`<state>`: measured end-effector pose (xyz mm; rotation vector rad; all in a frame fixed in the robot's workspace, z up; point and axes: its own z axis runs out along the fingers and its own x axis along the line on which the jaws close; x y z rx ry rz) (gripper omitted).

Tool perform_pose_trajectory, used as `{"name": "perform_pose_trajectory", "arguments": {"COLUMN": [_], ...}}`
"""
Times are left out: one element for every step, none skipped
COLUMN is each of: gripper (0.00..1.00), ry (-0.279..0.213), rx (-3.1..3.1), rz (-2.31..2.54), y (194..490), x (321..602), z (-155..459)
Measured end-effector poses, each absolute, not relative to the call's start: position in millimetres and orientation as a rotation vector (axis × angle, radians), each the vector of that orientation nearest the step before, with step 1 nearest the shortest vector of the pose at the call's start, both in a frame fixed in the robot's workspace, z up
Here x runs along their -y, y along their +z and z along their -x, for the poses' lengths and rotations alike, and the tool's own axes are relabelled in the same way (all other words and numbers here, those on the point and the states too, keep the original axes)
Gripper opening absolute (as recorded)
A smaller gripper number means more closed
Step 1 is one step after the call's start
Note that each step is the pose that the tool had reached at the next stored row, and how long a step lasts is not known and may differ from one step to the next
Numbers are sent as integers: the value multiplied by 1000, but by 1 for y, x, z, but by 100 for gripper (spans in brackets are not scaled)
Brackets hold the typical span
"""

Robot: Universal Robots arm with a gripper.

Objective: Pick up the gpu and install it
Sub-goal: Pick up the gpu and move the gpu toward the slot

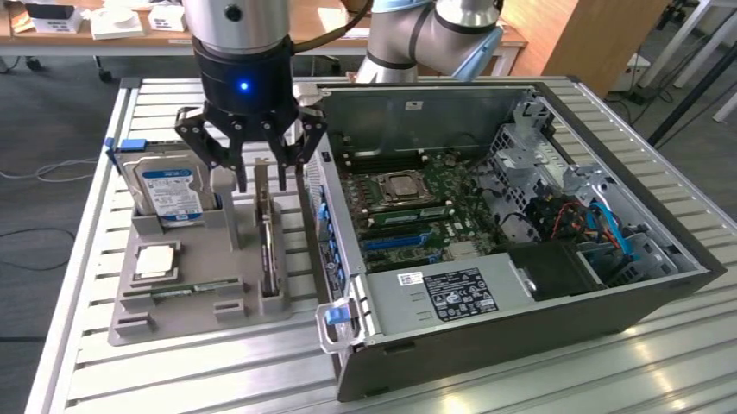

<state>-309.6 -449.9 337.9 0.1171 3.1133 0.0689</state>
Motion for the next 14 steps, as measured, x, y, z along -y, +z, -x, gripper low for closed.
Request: {"name": "perform_pose_trajectory", "arguments": {"gripper": [49, 49, 49, 49, 49, 49, 49, 49, 49, 49, 49, 49, 49, 49], "ry": [69, 69, 69, 69, 69, 69, 69, 69, 69, 69, 69, 69, 69, 69], "rx": [-3113, -3113, -3113, -3113, -3114, -3114, -3114, -3114, -3114, -3114, -3114, -3114, -3114, -3114], "rz": [-117, -117, -117, -117, -117, -117, -117, -117, -117, -117, -117, -117, -117, -117], "y": [336, 334, 333, 330, 329, 327, 325, 323, 322, 320, 318, 316, 314, 312], "x": [450, 450, 450, 450, 451, 451, 451, 451, 451, 452, 452, 452, 452, 452], "z": [310, 310, 310, 310, 310, 310, 310, 310, 310, 310, 310, 310, 310, 310]}}
